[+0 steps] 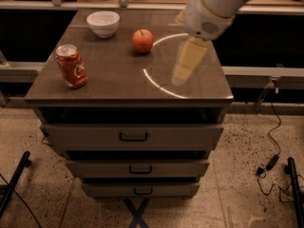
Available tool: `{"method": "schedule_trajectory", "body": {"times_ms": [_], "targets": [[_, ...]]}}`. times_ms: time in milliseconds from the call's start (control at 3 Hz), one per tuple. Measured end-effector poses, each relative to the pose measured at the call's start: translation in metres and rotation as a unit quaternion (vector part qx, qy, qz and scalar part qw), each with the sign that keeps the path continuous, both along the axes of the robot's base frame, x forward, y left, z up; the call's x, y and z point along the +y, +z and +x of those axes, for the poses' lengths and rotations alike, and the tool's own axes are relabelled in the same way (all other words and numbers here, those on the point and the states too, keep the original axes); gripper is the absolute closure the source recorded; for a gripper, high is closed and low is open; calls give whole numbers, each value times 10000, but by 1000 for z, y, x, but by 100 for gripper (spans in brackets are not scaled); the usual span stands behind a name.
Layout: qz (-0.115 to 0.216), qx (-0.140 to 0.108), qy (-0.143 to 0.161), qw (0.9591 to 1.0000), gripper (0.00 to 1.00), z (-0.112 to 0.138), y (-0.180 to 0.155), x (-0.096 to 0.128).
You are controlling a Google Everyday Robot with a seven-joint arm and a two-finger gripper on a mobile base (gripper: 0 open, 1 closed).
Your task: Knock coke can over
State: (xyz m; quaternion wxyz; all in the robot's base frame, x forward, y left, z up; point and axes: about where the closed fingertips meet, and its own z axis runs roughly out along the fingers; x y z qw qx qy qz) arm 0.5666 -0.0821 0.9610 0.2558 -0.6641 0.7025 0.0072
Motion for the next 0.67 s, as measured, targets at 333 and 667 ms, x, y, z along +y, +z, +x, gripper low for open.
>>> {"method": "schedule_trajectory", "body": {"times_ms": [333, 667], "targets": [[752, -289, 47, 9967, 0, 45, -4, 57], [1493, -482, -137, 9875, 0, 65, -6, 92]]}}
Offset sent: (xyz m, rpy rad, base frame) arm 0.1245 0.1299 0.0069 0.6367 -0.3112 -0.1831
